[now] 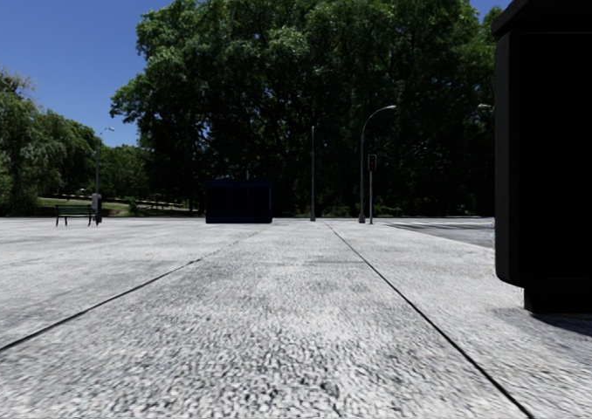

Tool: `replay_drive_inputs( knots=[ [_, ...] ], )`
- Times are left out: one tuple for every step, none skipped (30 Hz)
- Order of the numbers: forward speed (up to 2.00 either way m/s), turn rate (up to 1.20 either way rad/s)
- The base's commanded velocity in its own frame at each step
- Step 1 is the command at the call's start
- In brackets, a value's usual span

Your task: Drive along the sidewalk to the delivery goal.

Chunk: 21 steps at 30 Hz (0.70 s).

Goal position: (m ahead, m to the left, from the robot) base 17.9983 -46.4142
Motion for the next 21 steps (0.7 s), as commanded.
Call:
replay_drive_inputs(
  knots=[
    [2.0,0.0],
    [2.0,0.0],
    [2.0,0.0],
    [2.0,0.0],
    [2.0,0.0],
    [2.0,0.0],
    [2.0,0.0],
    [2.0,0.0],
    [2.0,0.0],
    [2.0,0.0],
    [2.0,0.0],
    [2.0,0.0],
    [2.0,0.0],
    [2.0,0.0],
    [2.0,0.0],
    [2.0,0.0],
    [2.0,0.0],
    [2.0,-0.07],
    [2.0,-0.79],
    [2.0,-0.9],
    [2.0,-0.9]
  ],
)
